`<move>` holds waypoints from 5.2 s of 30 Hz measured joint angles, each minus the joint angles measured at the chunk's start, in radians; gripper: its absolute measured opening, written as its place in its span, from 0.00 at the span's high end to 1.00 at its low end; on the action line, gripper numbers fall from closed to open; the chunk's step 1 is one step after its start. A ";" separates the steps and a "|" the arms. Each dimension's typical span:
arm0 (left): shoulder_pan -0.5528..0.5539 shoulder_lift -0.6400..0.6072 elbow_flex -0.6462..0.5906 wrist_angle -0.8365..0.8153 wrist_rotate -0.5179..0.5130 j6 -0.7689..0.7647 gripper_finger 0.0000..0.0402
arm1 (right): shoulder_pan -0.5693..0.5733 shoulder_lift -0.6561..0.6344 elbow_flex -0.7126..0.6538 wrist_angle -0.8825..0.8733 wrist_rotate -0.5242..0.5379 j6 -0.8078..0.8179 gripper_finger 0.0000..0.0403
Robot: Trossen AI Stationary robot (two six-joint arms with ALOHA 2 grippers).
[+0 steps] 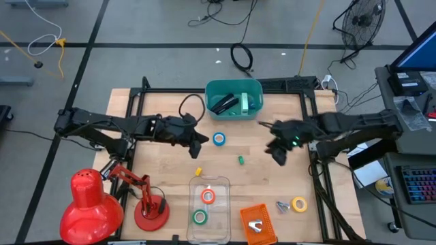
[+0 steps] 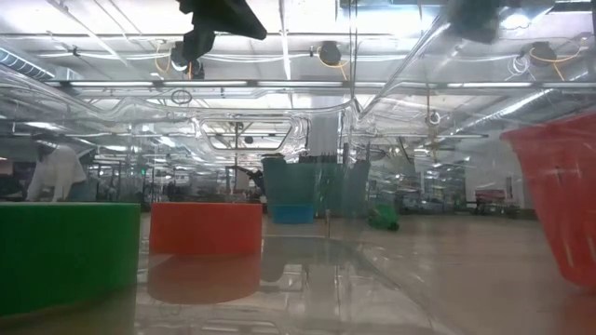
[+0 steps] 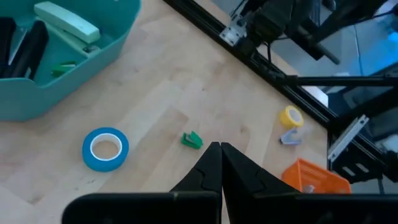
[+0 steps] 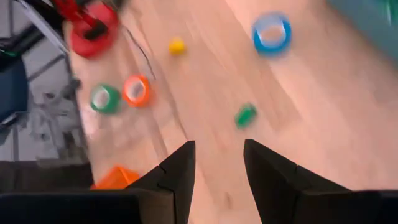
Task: Pick and place Stapler, Stapler remover, tape
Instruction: Put the green stapler into the green bin
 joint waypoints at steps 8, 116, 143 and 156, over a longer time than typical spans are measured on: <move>0.000 0.000 0.000 0.004 -0.011 -0.030 1.00 | 0.150 -0.325 -0.453 0.081 0.001 0.353 0.68; 0.058 0.270 0.057 -0.211 -0.077 0.014 0.65 | -0.073 0.408 -0.408 0.716 -0.074 0.219 0.32; 0.081 0.270 0.057 -0.327 -0.001 0.291 0.65 | -0.072 0.677 -0.112 0.396 0.028 0.353 0.38; 0.083 0.270 0.057 -0.326 0.006 0.309 0.65 | -0.063 0.677 -0.111 0.409 0.028 0.402 0.77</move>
